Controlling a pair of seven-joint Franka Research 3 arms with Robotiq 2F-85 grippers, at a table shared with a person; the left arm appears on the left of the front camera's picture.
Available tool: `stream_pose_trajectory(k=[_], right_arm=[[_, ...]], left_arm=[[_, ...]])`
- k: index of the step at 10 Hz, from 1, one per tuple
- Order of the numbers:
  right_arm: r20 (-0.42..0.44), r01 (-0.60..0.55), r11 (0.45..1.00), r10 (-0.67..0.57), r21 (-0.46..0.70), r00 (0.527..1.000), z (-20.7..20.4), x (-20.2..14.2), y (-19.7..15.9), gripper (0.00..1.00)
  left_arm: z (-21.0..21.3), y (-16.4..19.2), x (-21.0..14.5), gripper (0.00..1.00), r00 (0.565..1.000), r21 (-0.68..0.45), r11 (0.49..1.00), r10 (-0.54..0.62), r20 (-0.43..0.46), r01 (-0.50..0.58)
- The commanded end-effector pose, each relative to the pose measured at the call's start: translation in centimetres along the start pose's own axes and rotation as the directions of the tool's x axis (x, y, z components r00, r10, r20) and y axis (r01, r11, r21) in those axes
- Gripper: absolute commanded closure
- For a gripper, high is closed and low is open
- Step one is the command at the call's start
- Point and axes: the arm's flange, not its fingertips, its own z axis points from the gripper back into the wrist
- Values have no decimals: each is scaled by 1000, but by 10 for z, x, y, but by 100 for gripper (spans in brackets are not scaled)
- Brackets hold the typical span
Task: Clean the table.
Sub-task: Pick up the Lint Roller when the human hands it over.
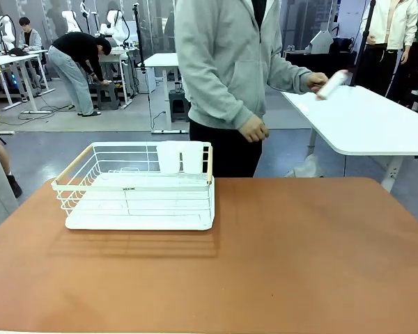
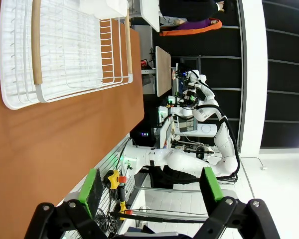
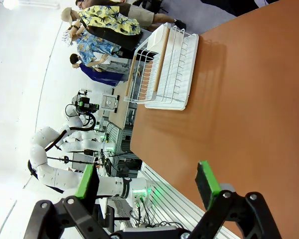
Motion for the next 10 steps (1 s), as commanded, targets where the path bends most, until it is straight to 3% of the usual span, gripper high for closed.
stream_pose_trajectory(k=[1,10], right_arm=[[6,-14,1000,13,15,1000,0,2,1,0],[6,-14,1000,13,15,1000,0,2,1,0]], left_arm=[[2,0,-2,0,1000,10,1000,-3,-3,3],[2,0,-2,0,1000,10,1000,-3,-3,3]])
